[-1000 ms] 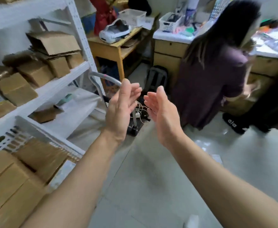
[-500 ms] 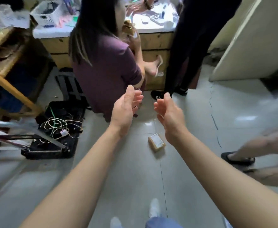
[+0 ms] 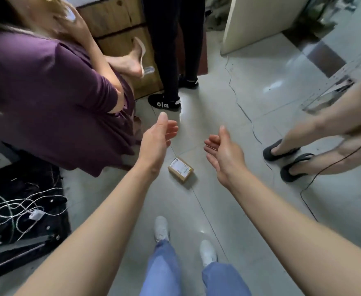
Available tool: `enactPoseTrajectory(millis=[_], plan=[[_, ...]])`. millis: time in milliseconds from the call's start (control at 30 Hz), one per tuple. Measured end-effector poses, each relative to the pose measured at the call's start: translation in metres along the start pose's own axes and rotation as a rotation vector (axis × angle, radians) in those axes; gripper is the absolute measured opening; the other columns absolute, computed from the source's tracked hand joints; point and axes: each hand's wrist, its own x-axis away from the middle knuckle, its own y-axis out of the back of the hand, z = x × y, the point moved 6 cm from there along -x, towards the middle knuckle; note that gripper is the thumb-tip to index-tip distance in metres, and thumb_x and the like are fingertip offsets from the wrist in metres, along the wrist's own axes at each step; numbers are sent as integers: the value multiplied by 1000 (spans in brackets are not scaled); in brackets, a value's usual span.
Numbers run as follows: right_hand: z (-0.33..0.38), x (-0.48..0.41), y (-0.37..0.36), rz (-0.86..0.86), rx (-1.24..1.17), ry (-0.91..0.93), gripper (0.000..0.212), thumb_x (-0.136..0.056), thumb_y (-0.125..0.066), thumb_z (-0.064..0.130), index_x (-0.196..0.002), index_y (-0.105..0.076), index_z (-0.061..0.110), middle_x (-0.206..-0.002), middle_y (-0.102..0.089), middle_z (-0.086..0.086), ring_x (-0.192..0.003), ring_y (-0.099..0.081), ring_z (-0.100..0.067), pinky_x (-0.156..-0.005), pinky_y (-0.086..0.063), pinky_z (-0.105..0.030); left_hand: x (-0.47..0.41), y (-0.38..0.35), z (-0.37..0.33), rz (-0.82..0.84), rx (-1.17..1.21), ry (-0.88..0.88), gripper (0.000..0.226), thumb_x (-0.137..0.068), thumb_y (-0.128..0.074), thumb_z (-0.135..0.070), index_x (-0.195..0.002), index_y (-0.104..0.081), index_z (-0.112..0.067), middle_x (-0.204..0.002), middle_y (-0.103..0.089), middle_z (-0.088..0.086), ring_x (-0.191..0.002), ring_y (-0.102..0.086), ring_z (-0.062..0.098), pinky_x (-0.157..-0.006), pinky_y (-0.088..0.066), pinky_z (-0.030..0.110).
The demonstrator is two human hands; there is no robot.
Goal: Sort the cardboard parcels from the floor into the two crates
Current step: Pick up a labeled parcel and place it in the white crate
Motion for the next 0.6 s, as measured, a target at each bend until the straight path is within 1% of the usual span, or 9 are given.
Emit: enactPoseTrajectory(millis=[67,133,233,400,500,533,567,600], plan=[[-16,-27,-10,-34,-21,-33,40,-97,-42,50,-89,-59,15,-94,-65,0,-102,-63,-18,-93,-46,-31,-32,4,21,24,-55,21,49,-99,-34,-49,-105,-68,-14,-105,-70,1,-101,-65,12,-97,-47,34],[-37,-59,-22,-63,-30,-68,40,-96,-42,50,-91,-59,14,-93,-65,0,-98,-63,-17,-91,-46,-30,-66,11,48,40,-107,43,49,-100,-33,-48,-107,-67,-13,-105,-70,0,-99,-65,10,-93,-47,30],[-71,-112,-35,-108,-42,-122,41,-97,-42,49,-94,-60,12,-95,-65,-1,-92,-62,-16,-89,-47,-29,-114,17,96,65,-166,108,50,-99,-34,-49,-107,-67,-13,-105,-70,0,-99,-64,10,-89,-46,28],[-137,-210,-40,-140,32,-184,44,-95,-43,52,-103,-60,11,-103,-64,-2,-89,-60,-15,-76,-46,-26,-192,10,198,125,-292,170,51,-98,-32,-53,-106,-66,-16,-104,-68,-2,-99,-63,9,-89,-44,28],[-180,-267,-35,-172,49,-238,46,-95,-43,52,-104,-59,10,-106,-62,-3,-82,-58,-12,-66,-45,-22,-231,-7,256,153,-353,211,53,-98,-32,-52,-109,-65,-13,-108,-67,0,-102,-62,12,-84,-42,25],[-195,-285,-33,-180,52,-258,48,-95,-42,52,-108,-59,9,-110,-62,-4,-80,-58,-11,-65,-45,-23,-243,-13,275,166,-372,215,53,-98,-32,-51,-112,-64,-11,-110,-66,0,-103,-61,13,-82,-41,24],[-211,-302,-30,-188,53,-279,50,-95,-42,52,-112,-59,7,-114,-63,-7,-79,-58,-12,-68,-46,-25,-254,-18,293,183,-395,219,53,-99,-32,-49,-113,-64,-9,-112,-65,0,-103,-60,13,-82,-40,23],[-228,-320,-28,-193,50,-300,54,-96,-42,52,-116,-58,4,-120,-62,-11,-82,-61,-17,-75,-49,-28,-266,-24,314,203,-423,219,52,-99,-31,-49,-111,-63,-9,-110,-63,-1,-101,-59,12,-83,-39,24]])
